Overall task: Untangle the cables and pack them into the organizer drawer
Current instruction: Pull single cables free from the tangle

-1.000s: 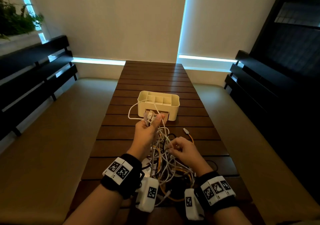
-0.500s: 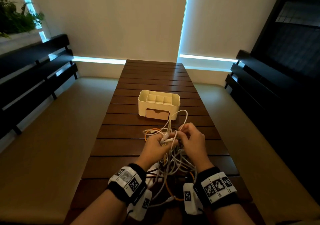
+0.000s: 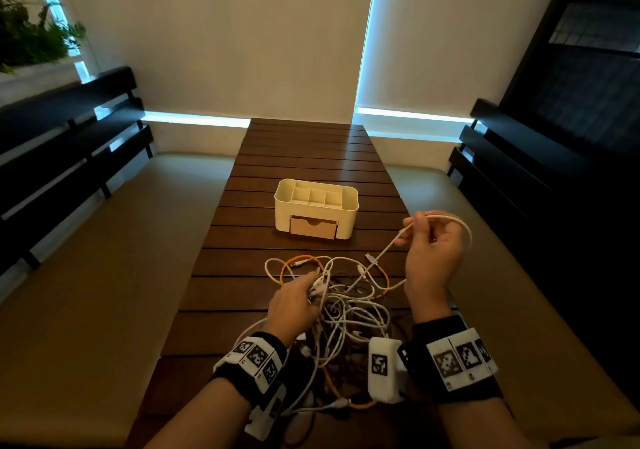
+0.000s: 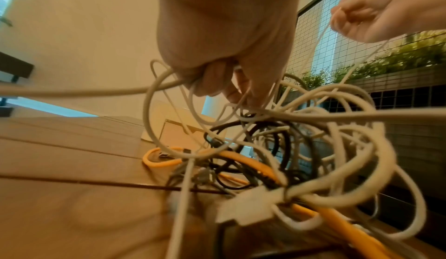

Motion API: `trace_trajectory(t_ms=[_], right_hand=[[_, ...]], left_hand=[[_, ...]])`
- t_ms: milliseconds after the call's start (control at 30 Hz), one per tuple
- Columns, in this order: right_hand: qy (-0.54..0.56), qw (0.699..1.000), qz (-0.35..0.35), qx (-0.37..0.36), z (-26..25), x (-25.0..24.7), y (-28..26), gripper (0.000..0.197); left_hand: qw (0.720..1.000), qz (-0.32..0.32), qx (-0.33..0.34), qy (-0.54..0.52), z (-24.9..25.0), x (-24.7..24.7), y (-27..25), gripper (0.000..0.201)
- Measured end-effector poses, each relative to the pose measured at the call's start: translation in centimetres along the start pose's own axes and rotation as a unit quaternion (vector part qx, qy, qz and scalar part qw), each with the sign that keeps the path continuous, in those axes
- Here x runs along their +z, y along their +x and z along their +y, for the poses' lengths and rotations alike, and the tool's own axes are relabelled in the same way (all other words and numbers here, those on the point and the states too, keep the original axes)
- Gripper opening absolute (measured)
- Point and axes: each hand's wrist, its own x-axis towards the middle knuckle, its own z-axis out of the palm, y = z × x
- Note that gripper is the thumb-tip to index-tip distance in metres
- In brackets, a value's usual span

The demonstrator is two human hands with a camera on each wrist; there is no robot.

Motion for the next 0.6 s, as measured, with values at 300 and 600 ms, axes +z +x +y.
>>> trace_trajectory(t_ms=[300, 600], right_hand=[[-0.069, 0.991, -0.099, 0.056, 1.0, 0.7, -0.5, 0.016], [-0.022, 0.982, -0.167, 0.086, 0.4, 1.4, -1.2, 0.014]], left_hand=[[0.937, -0.041, -0.078, -0.339, 0.9, -2.4, 0.4, 0.019], [0.912, -0.134, -0.051, -0.385, 4.0, -2.9, 0.9, 0.024]])
